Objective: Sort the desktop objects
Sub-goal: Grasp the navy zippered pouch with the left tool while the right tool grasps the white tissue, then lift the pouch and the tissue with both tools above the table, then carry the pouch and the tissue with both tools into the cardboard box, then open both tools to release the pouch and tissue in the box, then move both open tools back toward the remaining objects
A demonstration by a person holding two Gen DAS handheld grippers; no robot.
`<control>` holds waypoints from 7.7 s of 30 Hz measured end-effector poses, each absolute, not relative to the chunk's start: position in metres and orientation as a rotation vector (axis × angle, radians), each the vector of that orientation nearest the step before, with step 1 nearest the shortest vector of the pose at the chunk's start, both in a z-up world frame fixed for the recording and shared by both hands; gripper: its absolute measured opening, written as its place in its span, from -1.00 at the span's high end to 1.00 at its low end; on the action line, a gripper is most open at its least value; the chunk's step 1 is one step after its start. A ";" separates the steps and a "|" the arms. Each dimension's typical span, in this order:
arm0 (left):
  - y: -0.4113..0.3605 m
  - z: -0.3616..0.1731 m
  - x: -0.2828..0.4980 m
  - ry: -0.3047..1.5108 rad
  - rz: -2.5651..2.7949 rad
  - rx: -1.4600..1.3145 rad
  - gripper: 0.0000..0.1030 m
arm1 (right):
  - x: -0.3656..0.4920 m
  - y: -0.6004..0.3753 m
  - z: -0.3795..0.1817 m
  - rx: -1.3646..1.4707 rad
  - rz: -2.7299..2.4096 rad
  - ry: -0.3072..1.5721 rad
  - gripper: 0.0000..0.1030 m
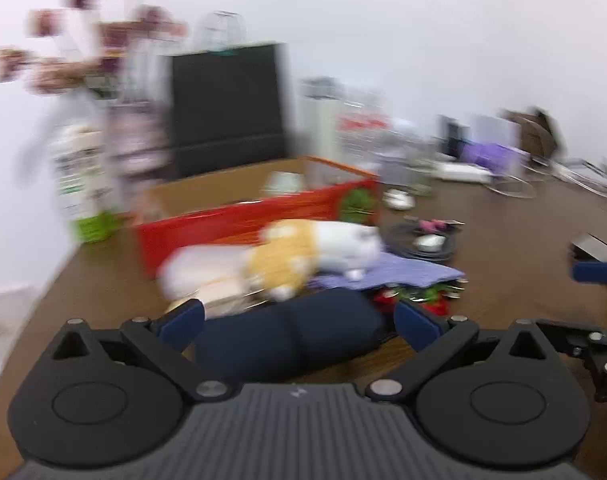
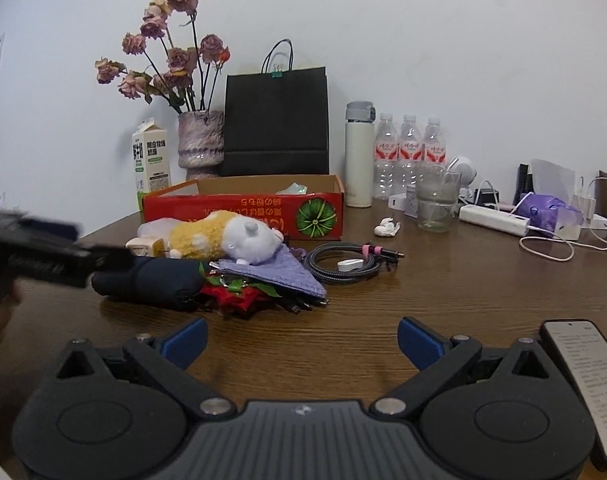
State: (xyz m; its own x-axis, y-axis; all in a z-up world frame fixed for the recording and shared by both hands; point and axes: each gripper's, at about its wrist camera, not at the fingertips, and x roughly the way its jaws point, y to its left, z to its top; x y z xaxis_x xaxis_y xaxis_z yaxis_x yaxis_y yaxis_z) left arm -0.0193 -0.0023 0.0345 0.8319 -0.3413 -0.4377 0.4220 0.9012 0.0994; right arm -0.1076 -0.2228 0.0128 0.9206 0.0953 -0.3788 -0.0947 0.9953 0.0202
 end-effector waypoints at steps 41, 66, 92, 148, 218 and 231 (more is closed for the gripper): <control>-0.007 0.014 0.028 0.751 -0.322 -0.022 -0.20 | 0.229 -0.319 0.007 0.091 -0.059 0.666 0.56; 0.009 0.051 -0.074 0.581 -0.126 -0.083 -0.19 | -0.055 -0.219 0.052 0.024 0.272 0.536 0.84; -0.003 0.056 -0.158 0.539 -0.123 -0.062 -0.20 | -0.159 -0.219 0.063 0.003 0.261 0.464 0.84; 0.009 0.120 0.213 0.567 -0.079 -0.061 -0.20 | 0.190 -0.199 0.136 -0.067 0.200 0.387 0.84; 0.034 0.134 0.270 0.801 -0.029 -0.065 -1.00 | 0.281 -0.199 0.154 -0.080 0.149 0.814 -0.47; 0.036 0.131 0.197 0.736 -0.010 -0.043 -1.00 | 0.215 -0.182 0.148 -0.045 0.182 0.755 -0.81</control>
State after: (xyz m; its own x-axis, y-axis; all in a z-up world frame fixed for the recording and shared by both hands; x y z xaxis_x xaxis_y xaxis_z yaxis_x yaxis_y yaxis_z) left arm 0.1974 0.0362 0.1309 0.7413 -0.0244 -0.6708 -0.0056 0.9991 -0.0425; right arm 0.2151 -0.1821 0.1484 0.7133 0.1479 -0.6851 -0.1805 0.9833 0.0243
